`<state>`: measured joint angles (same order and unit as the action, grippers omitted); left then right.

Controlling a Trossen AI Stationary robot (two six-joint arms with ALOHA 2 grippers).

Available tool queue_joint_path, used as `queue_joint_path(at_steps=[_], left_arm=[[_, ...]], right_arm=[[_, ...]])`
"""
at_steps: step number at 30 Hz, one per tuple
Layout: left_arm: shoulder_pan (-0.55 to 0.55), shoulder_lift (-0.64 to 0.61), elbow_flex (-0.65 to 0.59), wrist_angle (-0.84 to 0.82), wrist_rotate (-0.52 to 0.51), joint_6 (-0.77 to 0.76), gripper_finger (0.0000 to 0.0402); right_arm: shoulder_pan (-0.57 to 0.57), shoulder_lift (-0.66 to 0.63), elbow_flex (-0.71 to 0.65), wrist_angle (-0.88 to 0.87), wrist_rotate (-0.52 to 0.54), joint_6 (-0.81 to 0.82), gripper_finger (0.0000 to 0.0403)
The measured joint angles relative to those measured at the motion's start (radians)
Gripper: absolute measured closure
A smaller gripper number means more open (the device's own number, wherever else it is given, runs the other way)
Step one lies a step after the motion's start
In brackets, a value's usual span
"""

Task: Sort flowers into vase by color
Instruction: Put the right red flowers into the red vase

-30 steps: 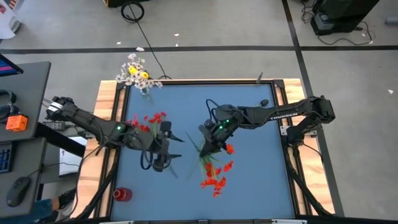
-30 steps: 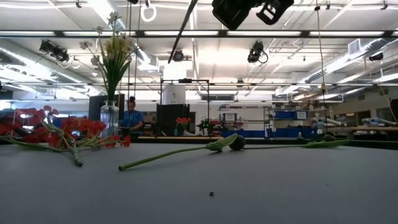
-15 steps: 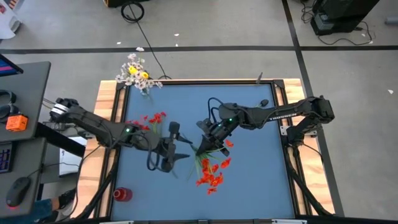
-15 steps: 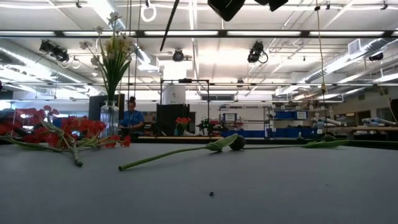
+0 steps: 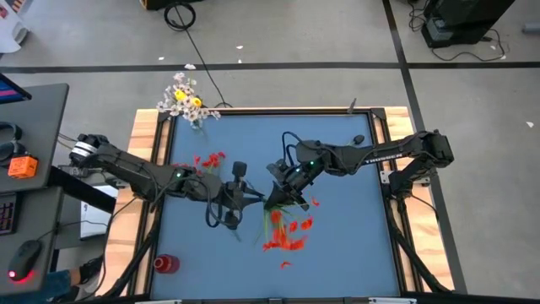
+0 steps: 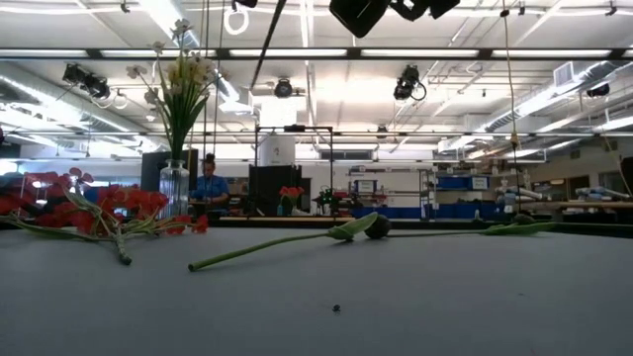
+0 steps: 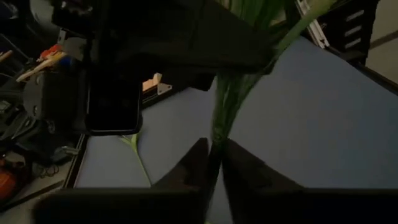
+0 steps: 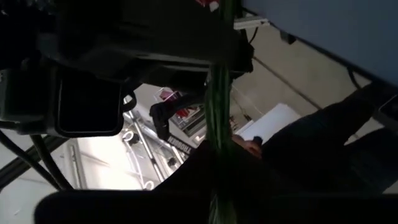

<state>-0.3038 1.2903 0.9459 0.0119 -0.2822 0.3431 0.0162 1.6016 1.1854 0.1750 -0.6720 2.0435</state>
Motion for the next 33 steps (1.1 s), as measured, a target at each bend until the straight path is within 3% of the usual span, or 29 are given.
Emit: queue_joint_path(at_steps=[2,11,22,28,33], left_arm=[[-0.001,0.000,-0.001,-0.014,0.003,-0.006,0.0387],[0.000,-0.003,-0.004,-0.050,-0.001,-0.144,0.0397],[-0.011,-0.035,-0.231,0.321,0.059,-0.244,0.0400],[-0.015,-0.091,-0.310,0.368,0.095,-0.247,0.0400],[-0.017,-0.146,-0.342,0.370,0.117,-0.254,0.0400]], right_arm=[[-0.001,0.000,0.000,-0.011,0.001,-0.026,0.0341],[-0.007,-0.007,-0.001,0.021,0.052,-0.217,0.0307],[-0.019,-0.118,-0.005,0.011,0.051,-0.293,0.0302],[-0.012,-0.198,0.003,-0.036,0.017,-0.374,0.0302],[-0.032,-0.285,0.001,-0.005,0.069,-0.476,0.0302]])
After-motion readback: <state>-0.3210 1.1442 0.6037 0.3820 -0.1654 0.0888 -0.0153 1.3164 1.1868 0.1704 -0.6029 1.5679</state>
